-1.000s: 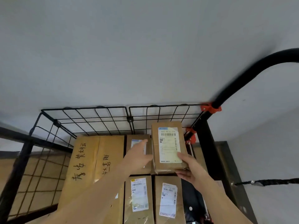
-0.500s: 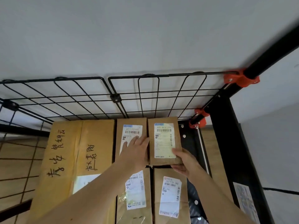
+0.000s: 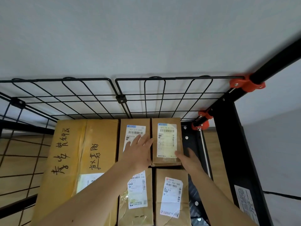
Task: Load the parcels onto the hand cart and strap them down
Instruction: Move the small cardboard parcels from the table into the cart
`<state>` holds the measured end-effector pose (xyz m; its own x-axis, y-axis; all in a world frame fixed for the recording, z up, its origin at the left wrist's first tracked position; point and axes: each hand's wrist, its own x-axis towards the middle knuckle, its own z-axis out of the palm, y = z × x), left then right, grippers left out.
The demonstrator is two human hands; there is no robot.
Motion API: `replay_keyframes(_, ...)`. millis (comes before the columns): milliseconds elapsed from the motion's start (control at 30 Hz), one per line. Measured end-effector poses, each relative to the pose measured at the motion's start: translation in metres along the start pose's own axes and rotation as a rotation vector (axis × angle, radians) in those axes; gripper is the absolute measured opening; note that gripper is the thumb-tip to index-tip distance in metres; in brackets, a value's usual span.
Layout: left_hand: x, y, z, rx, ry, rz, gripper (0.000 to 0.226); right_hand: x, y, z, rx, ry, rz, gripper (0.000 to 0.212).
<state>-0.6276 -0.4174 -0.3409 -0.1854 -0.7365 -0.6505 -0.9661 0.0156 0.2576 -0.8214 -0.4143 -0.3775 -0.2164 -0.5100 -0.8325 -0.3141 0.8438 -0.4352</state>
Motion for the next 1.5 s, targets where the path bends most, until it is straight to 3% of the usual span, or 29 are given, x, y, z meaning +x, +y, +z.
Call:
replay_keyframes(233,-0.051,-0.012,-0.037,0.006,0.029,-0.02,0.076,-0.06,-0.015,-0.014,-0.285,0.141,-0.222,0.066)
replay_keyframes(400,-0.11,-0.025,-0.06,-0.076,0.096,-0.01,0.071,-0.12,-0.034,-0.002,-0.386,0.144,-0.366,0.048)
replay_keyframes(667,-0.236,-0.065,-0.084,-0.214,0.241,0.014,0.065,-0.258,-0.058,0.053,-0.421,0.128,-0.574,0.054)
replay_keyframes(967,-0.412,-0.158,-0.109,-0.278,0.541,0.025,0.061,-0.421,-0.076,0.156,-0.519,0.075,-0.86,0.049)
replay_keyframes(1233,-0.542,-0.25,-0.098,-0.315,0.71,-0.098,0.056,-0.527,-0.077,0.264,-0.558,-0.024,-1.085,0.04)
replay_keyframes(1500,-0.633,-0.33,-0.071,-0.432,0.868,-0.263,0.055,-0.604,-0.077,0.359,-0.599,-0.174,-1.188,0.036)
